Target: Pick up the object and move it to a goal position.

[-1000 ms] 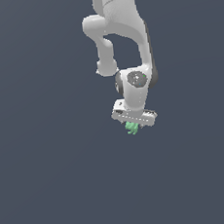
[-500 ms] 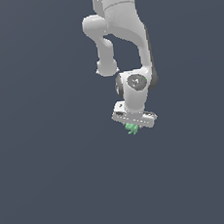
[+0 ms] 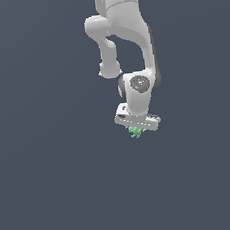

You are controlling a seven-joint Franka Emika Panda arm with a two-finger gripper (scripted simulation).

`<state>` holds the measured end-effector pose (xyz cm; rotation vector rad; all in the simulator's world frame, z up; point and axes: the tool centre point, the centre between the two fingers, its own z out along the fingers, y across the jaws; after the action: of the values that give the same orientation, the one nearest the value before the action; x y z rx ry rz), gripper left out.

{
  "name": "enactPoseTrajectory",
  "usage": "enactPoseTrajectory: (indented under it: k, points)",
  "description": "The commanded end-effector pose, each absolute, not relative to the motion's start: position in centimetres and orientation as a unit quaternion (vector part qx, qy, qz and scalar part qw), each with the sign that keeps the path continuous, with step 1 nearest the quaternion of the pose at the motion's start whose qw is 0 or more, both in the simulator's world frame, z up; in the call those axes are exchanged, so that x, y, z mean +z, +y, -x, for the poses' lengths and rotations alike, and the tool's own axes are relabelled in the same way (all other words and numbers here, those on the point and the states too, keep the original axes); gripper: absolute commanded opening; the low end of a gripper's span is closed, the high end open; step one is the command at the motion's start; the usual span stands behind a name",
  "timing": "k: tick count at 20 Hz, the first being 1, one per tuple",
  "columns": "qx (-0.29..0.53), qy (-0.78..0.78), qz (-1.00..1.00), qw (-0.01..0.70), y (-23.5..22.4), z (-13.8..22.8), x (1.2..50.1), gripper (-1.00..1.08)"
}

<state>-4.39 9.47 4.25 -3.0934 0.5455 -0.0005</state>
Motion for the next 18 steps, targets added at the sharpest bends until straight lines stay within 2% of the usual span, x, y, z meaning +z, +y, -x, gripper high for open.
enactPoseTrajectory:
  k: [1, 9, 18]
  points:
    - [-0.001, 0.174, 0.985, 0.0, 9.0, 4.3, 4.7, -1.0]
    - [0.0, 0.174, 0.985, 0.001, 5.2, 3.9, 8.7, -1.0]
    - [0.0, 0.174, 0.985, 0.001, -2.3, 2.9, 16.6, -1.0]
